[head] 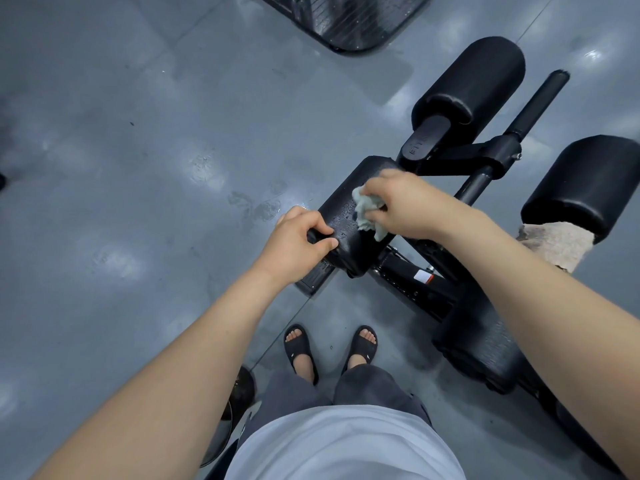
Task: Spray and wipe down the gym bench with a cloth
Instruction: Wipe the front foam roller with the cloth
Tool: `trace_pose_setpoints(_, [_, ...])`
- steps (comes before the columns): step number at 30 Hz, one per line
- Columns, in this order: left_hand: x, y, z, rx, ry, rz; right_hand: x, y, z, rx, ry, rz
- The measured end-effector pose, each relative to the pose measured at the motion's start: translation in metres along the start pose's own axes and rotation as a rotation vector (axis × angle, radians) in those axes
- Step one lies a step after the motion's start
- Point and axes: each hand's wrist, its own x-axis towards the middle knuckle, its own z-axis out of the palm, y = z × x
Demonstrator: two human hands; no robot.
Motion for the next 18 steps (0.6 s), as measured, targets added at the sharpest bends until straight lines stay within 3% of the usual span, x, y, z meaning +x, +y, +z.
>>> trace_pose_setpoints(2, [0.000, -0.001, 0.001, -0.010, 0.012, 0.001, -0.005, -0.004, 0.004, 0.050, -0.026, -0.050])
trace_pose_setpoints(4, [0.000, -0.001, 0.002, -0.016, 0.014, 0.008, -0.005, -0.001, 0.006, 0.067, 0.065, -0.044])
trace_pose_setpoints(8, [0.000, -0.003, 0.002, -0.022, 0.023, 0.013, 0.000, 0.006, 0.008, 0.044, 0.268, 0.119])
trace_pose_setpoints(14, [-0.003, -0.005, 0.005, -0.037, 0.031, 0.012, -0.010, -0.019, 0.024, 0.077, 0.135, -0.058])
trace_pose_setpoints(18, [-0.004, -0.005, -0.002, -0.050, -0.033, 0.037, -0.008, -0.012, 0.018, 0.051, 0.184, 0.045])
